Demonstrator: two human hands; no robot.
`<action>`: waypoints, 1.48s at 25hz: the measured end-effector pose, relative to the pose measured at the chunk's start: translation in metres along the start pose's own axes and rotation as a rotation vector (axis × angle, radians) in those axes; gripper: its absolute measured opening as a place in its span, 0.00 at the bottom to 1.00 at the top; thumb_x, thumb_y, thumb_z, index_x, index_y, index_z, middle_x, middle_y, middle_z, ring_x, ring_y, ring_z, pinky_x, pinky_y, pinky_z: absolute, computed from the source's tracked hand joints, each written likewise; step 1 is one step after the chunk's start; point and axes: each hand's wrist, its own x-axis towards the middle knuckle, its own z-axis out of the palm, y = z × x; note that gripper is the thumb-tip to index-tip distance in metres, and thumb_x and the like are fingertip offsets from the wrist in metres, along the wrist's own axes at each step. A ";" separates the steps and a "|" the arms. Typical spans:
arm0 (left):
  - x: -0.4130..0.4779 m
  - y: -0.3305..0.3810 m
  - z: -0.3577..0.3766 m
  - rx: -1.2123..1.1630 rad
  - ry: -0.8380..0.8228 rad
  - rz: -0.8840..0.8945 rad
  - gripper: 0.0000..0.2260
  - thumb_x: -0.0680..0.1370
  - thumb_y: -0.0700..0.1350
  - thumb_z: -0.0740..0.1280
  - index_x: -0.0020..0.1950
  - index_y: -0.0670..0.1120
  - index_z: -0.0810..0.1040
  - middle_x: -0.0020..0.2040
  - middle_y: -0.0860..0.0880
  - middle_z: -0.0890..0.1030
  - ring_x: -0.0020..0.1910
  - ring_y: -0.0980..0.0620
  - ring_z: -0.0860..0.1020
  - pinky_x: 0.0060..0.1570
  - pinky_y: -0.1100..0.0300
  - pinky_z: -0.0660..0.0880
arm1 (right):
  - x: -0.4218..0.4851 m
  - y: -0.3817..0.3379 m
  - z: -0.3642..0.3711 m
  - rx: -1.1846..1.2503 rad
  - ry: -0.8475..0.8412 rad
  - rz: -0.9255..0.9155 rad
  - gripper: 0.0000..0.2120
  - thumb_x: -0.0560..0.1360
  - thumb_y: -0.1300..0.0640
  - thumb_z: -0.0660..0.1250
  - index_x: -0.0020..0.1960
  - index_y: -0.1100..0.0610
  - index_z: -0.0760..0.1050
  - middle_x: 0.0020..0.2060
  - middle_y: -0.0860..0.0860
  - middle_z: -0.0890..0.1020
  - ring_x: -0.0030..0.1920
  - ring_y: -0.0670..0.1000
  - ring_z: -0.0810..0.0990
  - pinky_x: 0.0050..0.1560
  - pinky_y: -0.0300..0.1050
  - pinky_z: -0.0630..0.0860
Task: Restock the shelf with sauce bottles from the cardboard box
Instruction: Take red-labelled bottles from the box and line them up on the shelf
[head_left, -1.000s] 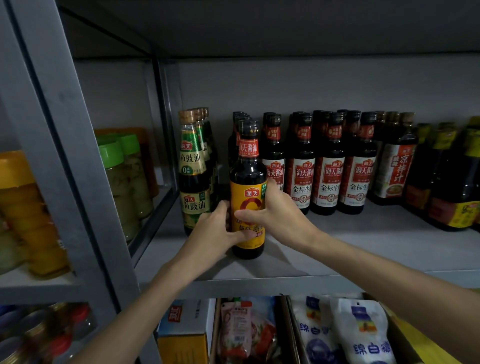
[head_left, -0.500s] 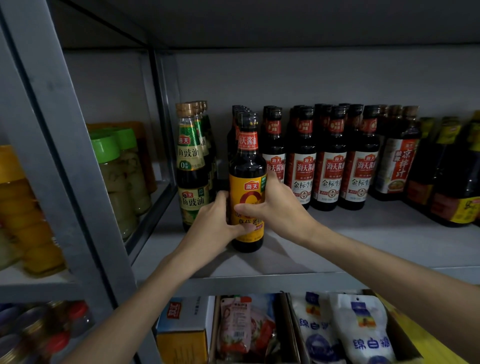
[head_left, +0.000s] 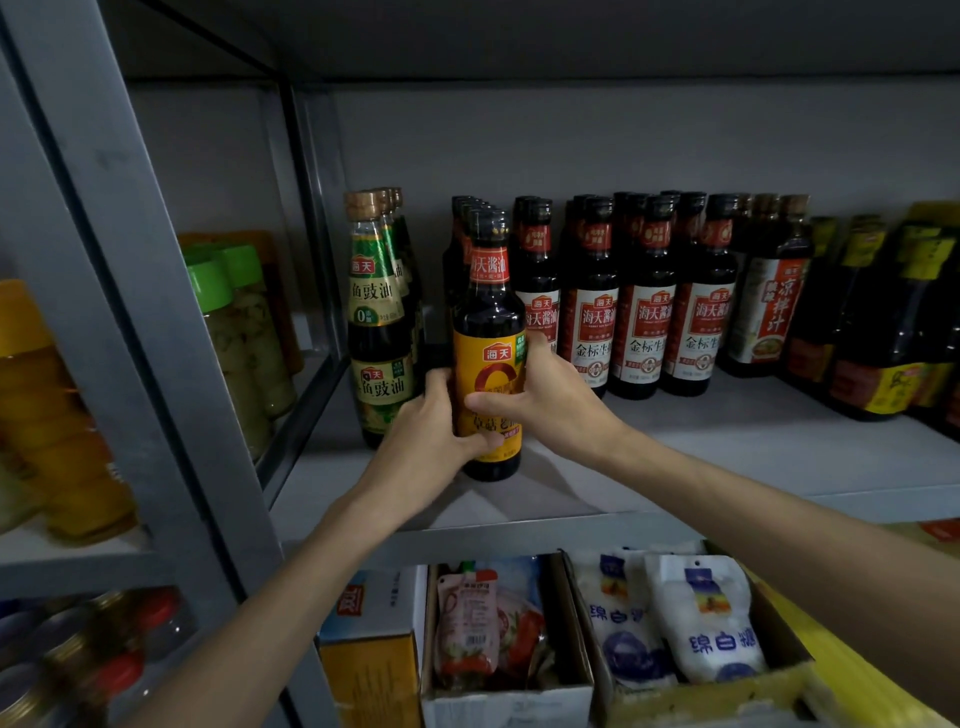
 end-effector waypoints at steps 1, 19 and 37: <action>-0.005 0.001 -0.001 0.121 0.028 -0.004 0.33 0.72 0.54 0.75 0.71 0.50 0.62 0.67 0.50 0.76 0.58 0.52 0.78 0.56 0.53 0.77 | -0.005 0.000 -0.003 0.016 -0.002 0.016 0.31 0.71 0.53 0.77 0.67 0.56 0.64 0.57 0.47 0.78 0.55 0.42 0.79 0.60 0.41 0.79; -0.095 0.180 0.273 0.094 -0.736 0.218 0.08 0.82 0.50 0.62 0.59 0.50 0.75 0.39 0.52 0.82 0.33 0.55 0.80 0.34 0.57 0.76 | -0.307 0.180 -0.208 -0.114 0.116 0.408 0.12 0.75 0.63 0.67 0.41 0.46 0.80 0.30 0.45 0.81 0.33 0.45 0.79 0.41 0.47 0.76; -0.248 0.033 0.810 0.031 -1.239 -0.773 0.07 0.80 0.40 0.63 0.58 0.42 0.70 0.42 0.44 0.77 0.32 0.51 0.77 0.27 0.63 0.72 | -0.627 0.613 -0.193 0.113 0.036 1.364 0.11 0.78 0.63 0.64 0.42 0.49 0.76 0.41 0.50 0.80 0.40 0.51 0.79 0.41 0.43 0.78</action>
